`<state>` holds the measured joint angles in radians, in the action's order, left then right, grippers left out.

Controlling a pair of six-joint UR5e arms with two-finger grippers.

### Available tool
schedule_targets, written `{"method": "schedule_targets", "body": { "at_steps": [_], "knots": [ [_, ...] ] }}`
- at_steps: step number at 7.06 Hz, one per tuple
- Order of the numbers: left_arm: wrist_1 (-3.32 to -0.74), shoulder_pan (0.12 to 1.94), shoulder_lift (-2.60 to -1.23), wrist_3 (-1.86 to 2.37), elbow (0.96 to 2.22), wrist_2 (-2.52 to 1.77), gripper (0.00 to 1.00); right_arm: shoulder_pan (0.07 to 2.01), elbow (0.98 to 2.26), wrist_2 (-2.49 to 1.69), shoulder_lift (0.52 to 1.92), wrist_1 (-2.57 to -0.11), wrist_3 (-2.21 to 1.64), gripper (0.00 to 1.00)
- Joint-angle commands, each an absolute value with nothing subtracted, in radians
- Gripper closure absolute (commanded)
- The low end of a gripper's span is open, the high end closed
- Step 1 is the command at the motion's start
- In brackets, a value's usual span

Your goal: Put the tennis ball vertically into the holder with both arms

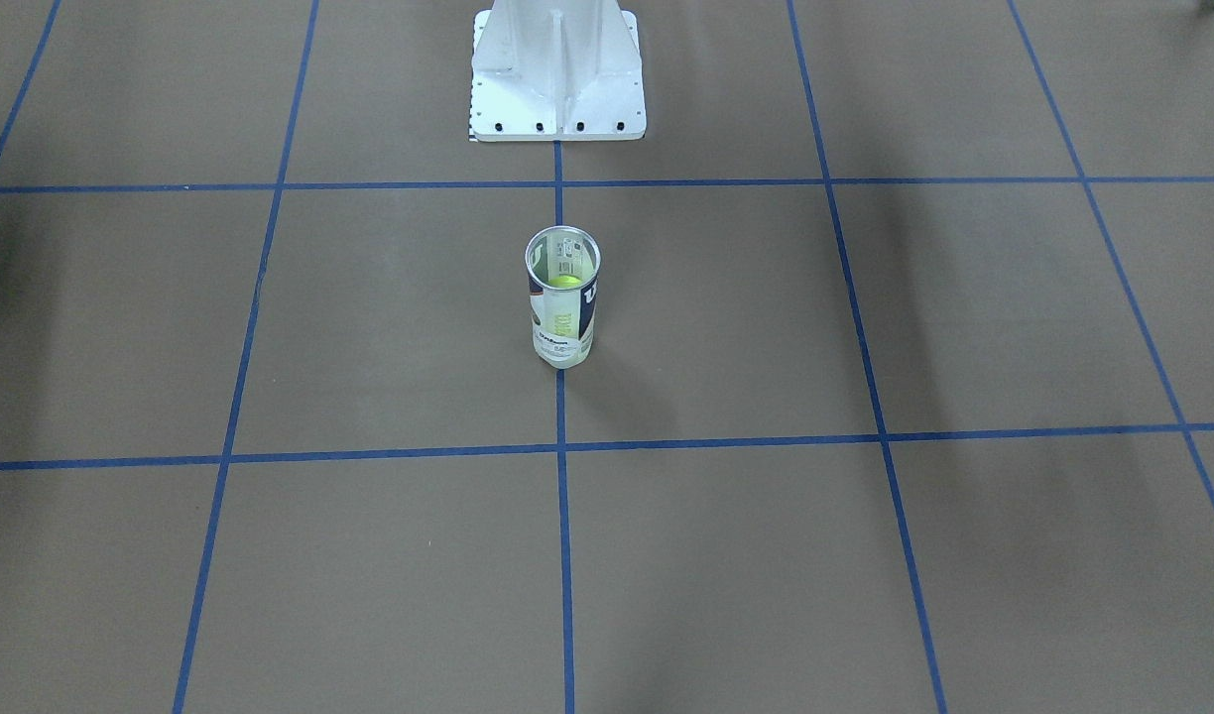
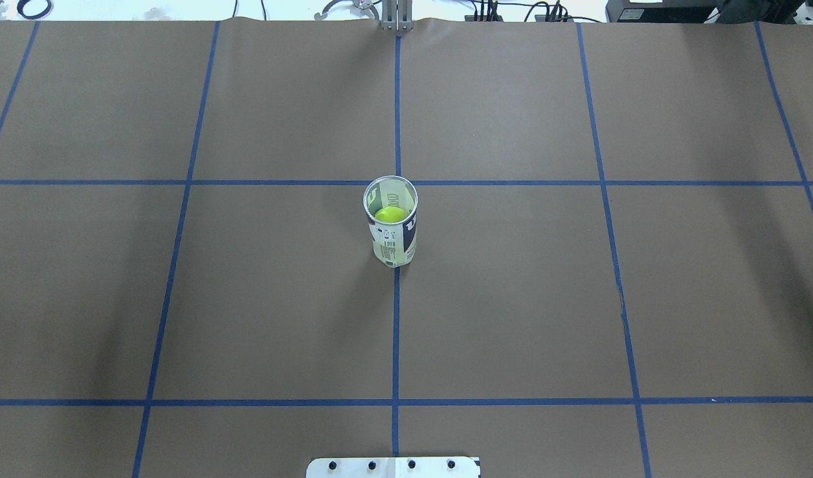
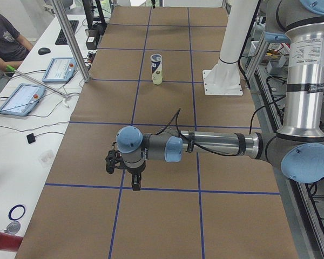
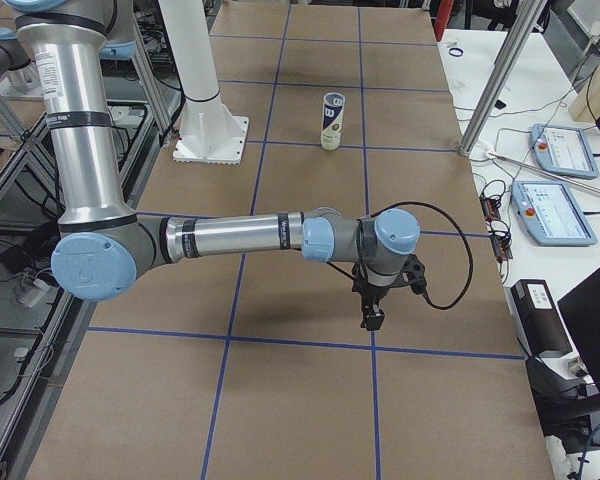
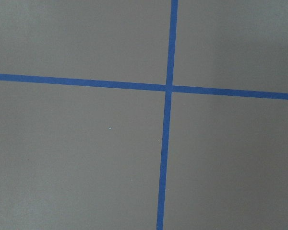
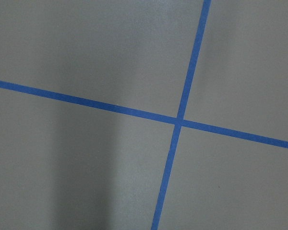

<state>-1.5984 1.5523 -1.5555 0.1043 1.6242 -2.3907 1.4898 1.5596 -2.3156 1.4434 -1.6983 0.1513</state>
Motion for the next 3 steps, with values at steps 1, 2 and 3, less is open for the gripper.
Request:
{"method": "schedule_targets", "body": {
  "at_steps": [1, 2, 3],
  "knots": [
    [-1.598, 1.552, -1.555, 0.104, 1.624, -2.393, 0.00, 1.489, 1.560, -2.315, 1.445, -1.698, 0.152, 0.00],
    [-1.598, 1.552, -1.549, 0.103, 1.626, -2.393, 0.00, 1.489, 1.559, -2.315, 1.443, -1.698, 0.152, 0.00],
    [-1.597, 1.552, -1.551, 0.106, 1.628, -2.393, 0.00, 1.488, 1.559, -2.315, 1.443, -1.698, 0.152, 0.00]
  ]
}}
